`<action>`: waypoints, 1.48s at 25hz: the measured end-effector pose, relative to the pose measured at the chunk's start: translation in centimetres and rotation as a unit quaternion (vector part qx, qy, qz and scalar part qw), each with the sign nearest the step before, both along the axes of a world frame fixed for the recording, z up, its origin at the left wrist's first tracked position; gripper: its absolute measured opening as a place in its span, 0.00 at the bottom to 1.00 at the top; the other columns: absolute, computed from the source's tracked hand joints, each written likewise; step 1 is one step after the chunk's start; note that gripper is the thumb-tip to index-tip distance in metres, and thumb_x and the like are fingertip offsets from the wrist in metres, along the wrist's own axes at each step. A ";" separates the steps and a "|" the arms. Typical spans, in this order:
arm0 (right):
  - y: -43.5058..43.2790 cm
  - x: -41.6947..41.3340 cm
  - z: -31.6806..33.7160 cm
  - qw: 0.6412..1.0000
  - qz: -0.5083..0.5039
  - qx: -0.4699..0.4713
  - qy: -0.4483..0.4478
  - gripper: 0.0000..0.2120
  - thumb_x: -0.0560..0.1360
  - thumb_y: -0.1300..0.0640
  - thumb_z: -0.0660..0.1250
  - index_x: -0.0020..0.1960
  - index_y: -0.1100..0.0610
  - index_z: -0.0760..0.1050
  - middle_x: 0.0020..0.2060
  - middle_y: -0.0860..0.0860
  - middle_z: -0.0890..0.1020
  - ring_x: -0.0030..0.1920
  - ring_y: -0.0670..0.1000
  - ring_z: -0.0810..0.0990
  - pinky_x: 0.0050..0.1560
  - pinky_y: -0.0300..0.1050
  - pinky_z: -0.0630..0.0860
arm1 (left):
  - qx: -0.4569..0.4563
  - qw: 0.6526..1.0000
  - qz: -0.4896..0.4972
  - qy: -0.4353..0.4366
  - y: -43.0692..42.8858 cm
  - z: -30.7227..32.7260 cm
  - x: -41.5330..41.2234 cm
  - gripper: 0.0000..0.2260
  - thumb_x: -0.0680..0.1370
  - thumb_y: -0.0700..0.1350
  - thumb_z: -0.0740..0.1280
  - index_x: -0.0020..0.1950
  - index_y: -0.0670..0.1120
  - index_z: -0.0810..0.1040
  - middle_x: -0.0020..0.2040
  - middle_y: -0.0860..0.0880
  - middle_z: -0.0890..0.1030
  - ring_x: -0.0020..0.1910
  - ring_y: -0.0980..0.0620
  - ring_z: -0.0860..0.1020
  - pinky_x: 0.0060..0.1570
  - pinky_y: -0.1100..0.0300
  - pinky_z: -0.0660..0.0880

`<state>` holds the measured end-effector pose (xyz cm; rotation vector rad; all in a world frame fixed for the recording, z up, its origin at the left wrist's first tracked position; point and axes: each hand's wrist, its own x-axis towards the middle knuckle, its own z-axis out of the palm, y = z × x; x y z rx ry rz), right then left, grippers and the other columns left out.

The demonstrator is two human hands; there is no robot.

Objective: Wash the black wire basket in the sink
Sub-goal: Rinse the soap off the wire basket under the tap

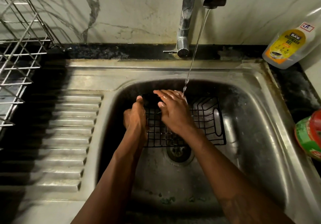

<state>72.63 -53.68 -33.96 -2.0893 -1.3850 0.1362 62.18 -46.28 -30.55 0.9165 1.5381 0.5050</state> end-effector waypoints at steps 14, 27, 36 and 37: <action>-2.4 5.1 -0.9 0.737 -0.142 0.002 0.661 0.15 0.81 0.61 0.58 0.61 0.64 0.79 0.54 0.60 0.85 0.51 0.56 0.86 0.49 0.53 0.84 | 0.079 0.993 -0.025 0.080 -0.1 -0.3 1.2 0.42 0.72 0.76 0.55 0.53 0.38 0.84 0.52 0.36 0.84 0.54 0.35 0.81 0.60 0.44 0.78; -1.9 4.2 -0.5 0.716 -0.130 0.091 0.680 0.08 0.79 0.67 0.66 0.56 0.64 0.81 0.53 0.64 0.85 0.51 0.59 0.86 0.54 0.52 0.83 | 0.094 0.995 0.004 0.027 -0.6 -0.4 1.2 0.53 0.57 0.84 0.56 0.49 0.35 0.82 0.52 0.31 0.83 0.54 0.28 0.81 0.57 0.31 0.78; -1.8 4.3 0.1 0.742 -0.148 0.124 0.642 0.09 0.79 0.65 0.67 0.58 0.65 0.80 0.50 0.62 0.86 0.52 0.60 0.86 0.51 0.52 0.84 | 0.080 0.993 -0.070 -0.052 -2.3 0.8 1.7 0.37 0.65 0.81 0.60 0.30 0.45 0.78 0.27 0.45 0.71 0.29 0.44 0.67 0.39 0.45 0.68; -1.7 3.9 -0.1 0.725 -0.138 0.132 0.662 0.09 0.79 0.65 0.66 0.59 0.65 0.80 0.52 0.62 0.85 0.53 0.60 0.86 0.54 0.53 0.83 | 0.073 0.993 -0.076 -0.060 -2.5 1.0 1.8 0.35 0.68 0.79 0.61 0.25 0.46 0.73 0.25 0.49 0.69 0.27 0.48 0.66 0.37 0.49 0.66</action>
